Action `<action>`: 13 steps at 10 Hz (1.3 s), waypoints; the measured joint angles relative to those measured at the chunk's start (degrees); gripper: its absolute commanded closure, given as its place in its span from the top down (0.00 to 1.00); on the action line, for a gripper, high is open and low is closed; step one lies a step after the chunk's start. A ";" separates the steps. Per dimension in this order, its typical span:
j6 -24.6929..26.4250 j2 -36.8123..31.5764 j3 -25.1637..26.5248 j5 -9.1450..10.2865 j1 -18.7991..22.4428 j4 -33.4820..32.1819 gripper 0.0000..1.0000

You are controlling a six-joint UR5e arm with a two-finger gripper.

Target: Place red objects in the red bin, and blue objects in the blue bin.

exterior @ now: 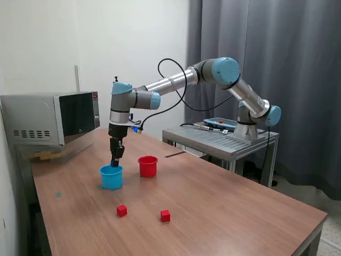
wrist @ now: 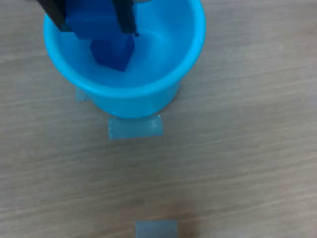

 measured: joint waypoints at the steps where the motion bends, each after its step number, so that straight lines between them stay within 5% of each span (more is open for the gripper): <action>1: -0.30 0.00 0.07 0.18 0.00 -0.49 1.00; 10: 0.77 -0.77 2.63 0.22 2.79 -0.35 1.00; 13: 14.55 -3.85 5.09 -0.88 10.00 -0.37 1.00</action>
